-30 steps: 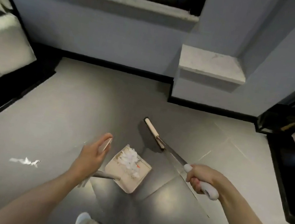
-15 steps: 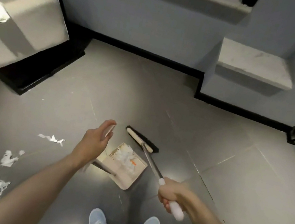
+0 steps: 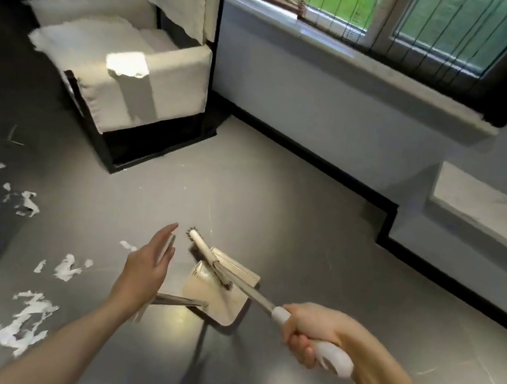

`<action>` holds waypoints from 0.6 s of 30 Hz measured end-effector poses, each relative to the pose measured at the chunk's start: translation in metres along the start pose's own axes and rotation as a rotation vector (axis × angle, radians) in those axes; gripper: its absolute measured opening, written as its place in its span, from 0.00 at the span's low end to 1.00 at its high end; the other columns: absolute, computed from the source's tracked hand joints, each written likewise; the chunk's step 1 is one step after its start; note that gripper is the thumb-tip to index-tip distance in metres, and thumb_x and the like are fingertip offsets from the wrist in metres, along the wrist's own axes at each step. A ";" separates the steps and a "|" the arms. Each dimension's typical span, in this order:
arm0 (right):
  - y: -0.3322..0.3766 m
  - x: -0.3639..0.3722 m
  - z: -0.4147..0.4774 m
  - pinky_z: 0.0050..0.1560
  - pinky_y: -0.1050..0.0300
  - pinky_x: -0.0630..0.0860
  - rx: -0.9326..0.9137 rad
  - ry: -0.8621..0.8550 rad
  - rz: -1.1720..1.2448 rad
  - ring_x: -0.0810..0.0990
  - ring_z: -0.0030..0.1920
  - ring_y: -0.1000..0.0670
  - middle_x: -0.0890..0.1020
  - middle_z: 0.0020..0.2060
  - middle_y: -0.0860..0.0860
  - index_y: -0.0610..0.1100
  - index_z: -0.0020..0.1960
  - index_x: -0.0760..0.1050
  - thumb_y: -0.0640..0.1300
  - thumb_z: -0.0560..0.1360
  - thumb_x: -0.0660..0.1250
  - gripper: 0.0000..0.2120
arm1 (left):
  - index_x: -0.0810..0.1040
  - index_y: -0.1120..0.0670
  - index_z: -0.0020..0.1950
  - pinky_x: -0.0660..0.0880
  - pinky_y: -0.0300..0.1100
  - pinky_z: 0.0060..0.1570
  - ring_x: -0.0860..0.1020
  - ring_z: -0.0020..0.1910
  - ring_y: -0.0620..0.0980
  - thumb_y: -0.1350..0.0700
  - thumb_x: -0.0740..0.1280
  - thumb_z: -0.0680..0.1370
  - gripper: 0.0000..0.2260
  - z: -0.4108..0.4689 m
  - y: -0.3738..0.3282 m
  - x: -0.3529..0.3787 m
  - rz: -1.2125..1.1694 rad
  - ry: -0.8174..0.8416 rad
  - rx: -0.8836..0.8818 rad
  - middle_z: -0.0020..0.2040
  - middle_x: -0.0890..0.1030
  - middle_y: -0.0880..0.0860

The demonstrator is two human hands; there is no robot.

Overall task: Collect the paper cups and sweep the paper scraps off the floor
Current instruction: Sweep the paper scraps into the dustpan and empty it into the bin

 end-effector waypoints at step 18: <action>0.389 0.201 0.078 0.19 0.68 0.64 -0.366 0.118 -0.385 0.65 0.18 0.56 0.70 0.20 0.49 0.39 0.53 0.73 0.32 0.75 0.58 0.09 | 0.73 0.49 0.62 0.75 0.52 0.43 0.78 0.40 0.61 0.57 0.62 0.80 0.11 0.091 0.136 -0.315 -0.041 -0.709 -0.347 0.42 0.78 0.53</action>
Point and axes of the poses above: each hand's wrist, its own z-axis towards the middle knuckle, its own x-axis out of the palm, y = z × x, the point moved 7 cm from there along z, towards the middle knuckle
